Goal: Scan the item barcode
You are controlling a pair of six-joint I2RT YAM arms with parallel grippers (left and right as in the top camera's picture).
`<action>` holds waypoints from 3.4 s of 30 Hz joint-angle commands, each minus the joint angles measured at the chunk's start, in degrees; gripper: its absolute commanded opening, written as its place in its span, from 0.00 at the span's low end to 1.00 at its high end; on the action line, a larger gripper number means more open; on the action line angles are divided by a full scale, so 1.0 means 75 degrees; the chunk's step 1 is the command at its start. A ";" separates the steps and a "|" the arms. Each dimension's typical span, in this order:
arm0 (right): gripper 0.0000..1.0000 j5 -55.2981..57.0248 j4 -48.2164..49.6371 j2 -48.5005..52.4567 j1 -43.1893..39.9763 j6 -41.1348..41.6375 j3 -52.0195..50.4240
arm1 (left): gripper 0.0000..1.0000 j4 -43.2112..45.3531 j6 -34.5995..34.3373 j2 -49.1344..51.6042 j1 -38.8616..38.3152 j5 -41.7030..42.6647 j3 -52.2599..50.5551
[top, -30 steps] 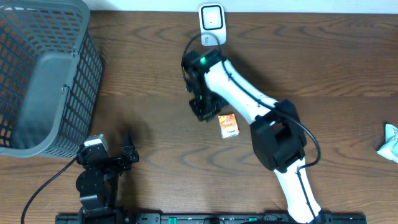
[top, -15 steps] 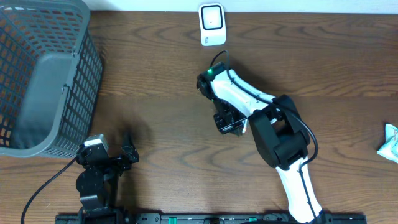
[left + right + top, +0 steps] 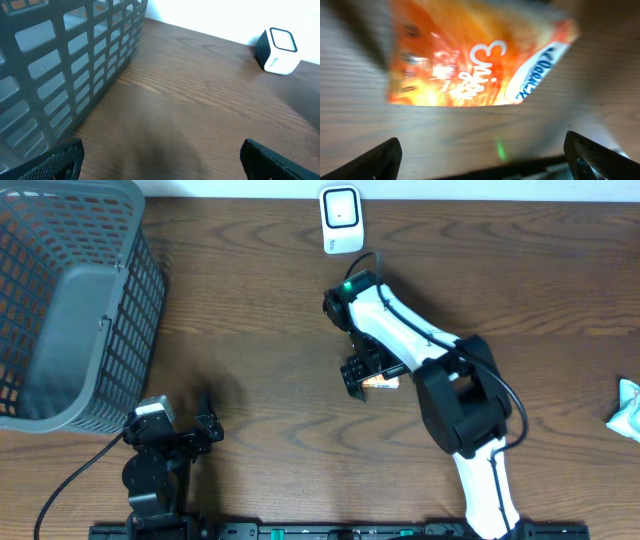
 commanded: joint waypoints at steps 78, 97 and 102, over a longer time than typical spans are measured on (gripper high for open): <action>0.60 -0.4538 -0.0857 -0.0361 -0.1207 -0.1597 -0.1268 | 1.00 -0.0026 0.0096 0.0009 -0.0003 0.0125 -0.0181; 0.50 -0.4348 0.0417 -0.0361 -0.0842 -0.1399 -0.0399 | 1.00 -0.0026 0.0096 0.0009 -0.0003 0.0125 -0.0181; 0.50 -0.3561 0.0361 -0.0361 -0.0836 -0.1396 0.1166 | 1.00 -0.0026 0.0096 0.0009 -0.0003 0.0125 -0.0181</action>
